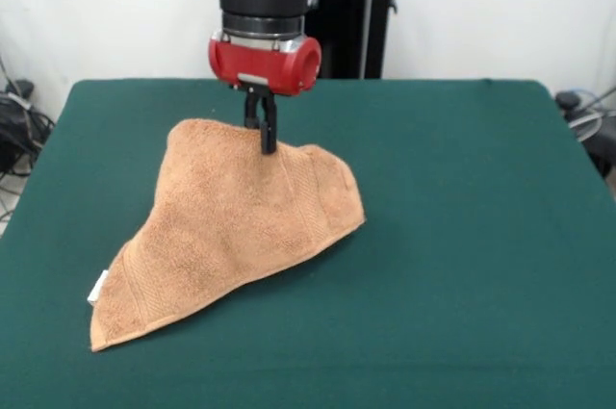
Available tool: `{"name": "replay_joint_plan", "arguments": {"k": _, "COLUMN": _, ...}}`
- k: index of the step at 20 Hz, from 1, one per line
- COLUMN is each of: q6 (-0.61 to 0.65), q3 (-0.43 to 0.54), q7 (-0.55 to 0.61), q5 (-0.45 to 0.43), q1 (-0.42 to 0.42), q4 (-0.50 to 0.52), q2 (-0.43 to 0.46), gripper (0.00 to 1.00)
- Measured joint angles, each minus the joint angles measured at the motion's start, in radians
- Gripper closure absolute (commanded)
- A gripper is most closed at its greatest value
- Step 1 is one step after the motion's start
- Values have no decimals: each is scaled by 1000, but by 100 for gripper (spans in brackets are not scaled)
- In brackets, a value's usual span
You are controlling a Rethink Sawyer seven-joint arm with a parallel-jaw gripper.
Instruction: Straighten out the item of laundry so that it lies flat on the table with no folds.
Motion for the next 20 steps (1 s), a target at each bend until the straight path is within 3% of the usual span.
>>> {"name": "replay_joint_plan", "arguments": {"k": 20, "q6": -76, "q3": 5, "q7": 0, "q5": -4, "q1": -6, "q4": 1, "q2": 29, "gripper": 100}}
